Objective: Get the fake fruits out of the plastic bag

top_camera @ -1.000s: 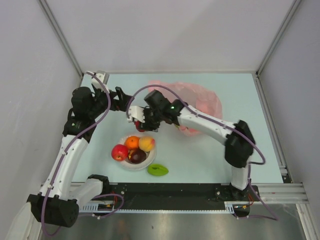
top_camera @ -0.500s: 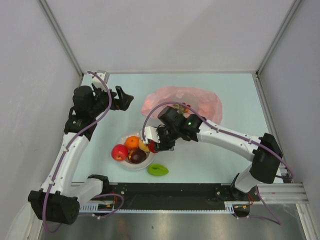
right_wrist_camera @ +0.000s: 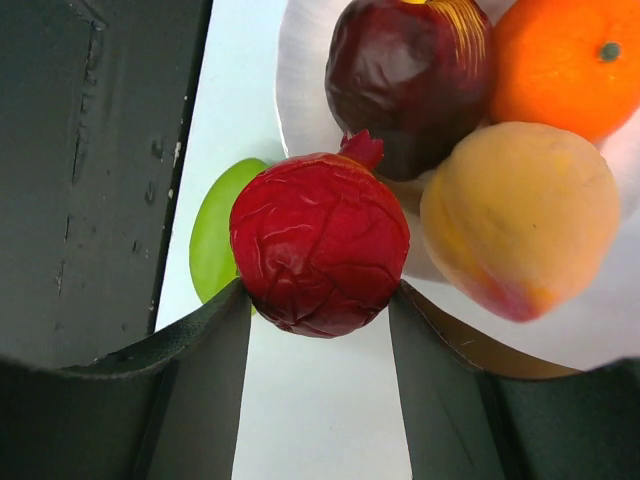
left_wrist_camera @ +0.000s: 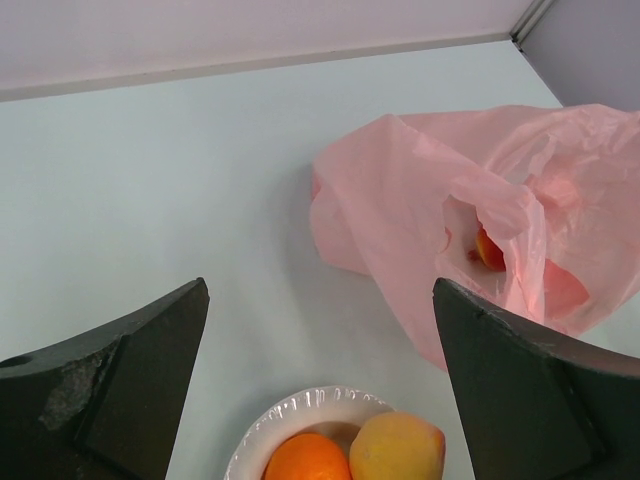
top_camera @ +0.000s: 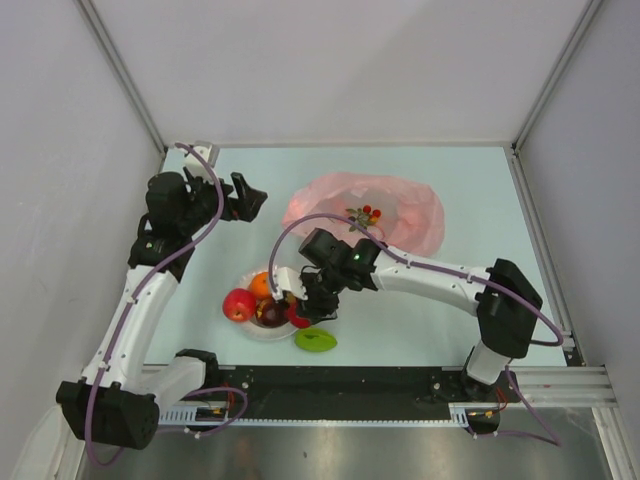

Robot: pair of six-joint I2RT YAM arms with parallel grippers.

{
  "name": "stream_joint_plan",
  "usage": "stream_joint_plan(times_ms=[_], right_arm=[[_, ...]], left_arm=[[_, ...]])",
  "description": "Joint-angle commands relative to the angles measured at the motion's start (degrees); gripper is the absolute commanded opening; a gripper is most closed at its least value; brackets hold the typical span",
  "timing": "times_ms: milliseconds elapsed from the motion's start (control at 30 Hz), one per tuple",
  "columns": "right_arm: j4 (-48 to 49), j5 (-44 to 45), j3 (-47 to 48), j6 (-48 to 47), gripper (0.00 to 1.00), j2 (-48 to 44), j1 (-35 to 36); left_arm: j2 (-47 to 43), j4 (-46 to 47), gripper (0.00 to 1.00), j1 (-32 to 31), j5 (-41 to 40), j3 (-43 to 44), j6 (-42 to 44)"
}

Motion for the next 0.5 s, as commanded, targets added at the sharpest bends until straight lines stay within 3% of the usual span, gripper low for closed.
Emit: stream_joint_plan(times_ms=[0,467], right_arm=[[4.68,-1.1,0.35,4.72,0.47,1.48,0.59],[7.41,4.17,0.26,7.97,0.53,5.0,1.65]], left_arm=[[-1.52,1.72,1.0,0.19,-0.41,-0.77,1.28],[-3.9,0.57,1.0,0.28,0.56,-3.85,1.1]])
